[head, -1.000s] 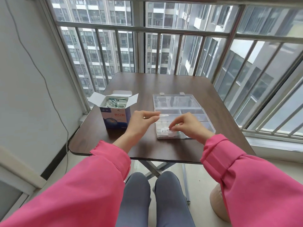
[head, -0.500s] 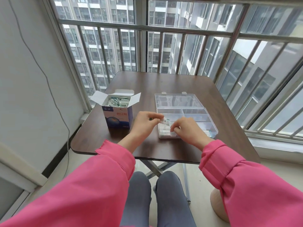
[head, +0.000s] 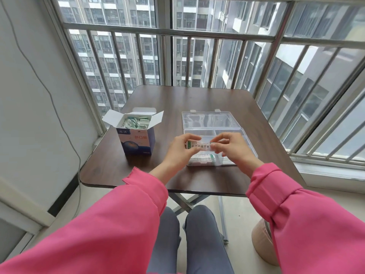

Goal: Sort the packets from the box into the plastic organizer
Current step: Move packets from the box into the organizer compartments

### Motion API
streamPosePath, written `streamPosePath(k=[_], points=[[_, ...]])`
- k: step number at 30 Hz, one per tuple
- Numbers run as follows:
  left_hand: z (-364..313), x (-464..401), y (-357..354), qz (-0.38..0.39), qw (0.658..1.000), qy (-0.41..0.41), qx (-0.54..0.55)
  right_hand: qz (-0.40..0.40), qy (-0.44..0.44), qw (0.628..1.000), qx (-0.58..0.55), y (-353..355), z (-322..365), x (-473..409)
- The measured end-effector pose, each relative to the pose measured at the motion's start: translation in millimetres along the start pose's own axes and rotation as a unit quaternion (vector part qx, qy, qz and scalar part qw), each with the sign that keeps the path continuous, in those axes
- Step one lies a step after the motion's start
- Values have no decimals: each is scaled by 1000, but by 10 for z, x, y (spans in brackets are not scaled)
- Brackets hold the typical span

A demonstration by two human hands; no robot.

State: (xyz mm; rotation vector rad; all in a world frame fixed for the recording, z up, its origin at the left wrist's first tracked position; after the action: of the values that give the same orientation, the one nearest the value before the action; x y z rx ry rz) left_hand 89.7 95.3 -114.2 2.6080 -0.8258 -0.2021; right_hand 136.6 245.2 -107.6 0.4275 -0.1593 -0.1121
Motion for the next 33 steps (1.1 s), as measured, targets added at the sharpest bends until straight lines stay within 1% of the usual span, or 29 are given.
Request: streamPosePath(k=[2,3,5,7,10,13,18,22,26,29,33], points=[[-36,-2,19,-11,995,-12,-98,-2,-3,998,65,-20,9,-19],[-65,-6,7,-7,990,-23,-136,0,2,993,117,-46,34,-27],[-110,-37,-49,16,976,-35,-213,-6,13,970,241,-103,93,-35],[-123,-75,-92,40,958,-25,-282,-7,12,951,308,-149,112,-42],[-118,-116,-106,74,942,-3,-328,7,-11,941,338,-181,100,-43],[-161,-129,-105,87,910,-3,-405,12,-31,929,367,-187,100,-37],[-218,-148,-114,94,861,-18,-500,14,-48,910,412,-189,159,-26],[-207,-168,-129,106,840,-14,-531,18,-52,892,448,-214,197,-40],[-202,-172,-124,111,843,-9,-527,2,-53,876,480,-225,230,-45],[-202,-157,-126,110,846,-4,-522,3,-52,882,468,-218,208,-43],[-196,-157,-121,107,842,5,-530,14,-58,895,442,-201,175,-51]])
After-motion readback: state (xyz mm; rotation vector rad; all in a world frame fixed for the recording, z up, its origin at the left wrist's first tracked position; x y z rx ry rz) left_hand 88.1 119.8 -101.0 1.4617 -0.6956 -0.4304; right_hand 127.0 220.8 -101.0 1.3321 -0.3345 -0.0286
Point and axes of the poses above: each hand's wrist, its own x-axis away from the middle knuckle, its own y-axis out of the back of the hand, z = x × y, the point moved 8 cm from there along -x, towards the middle knuckle, and after that the axes turned 12 degrees about z, right-handed, at the moved point
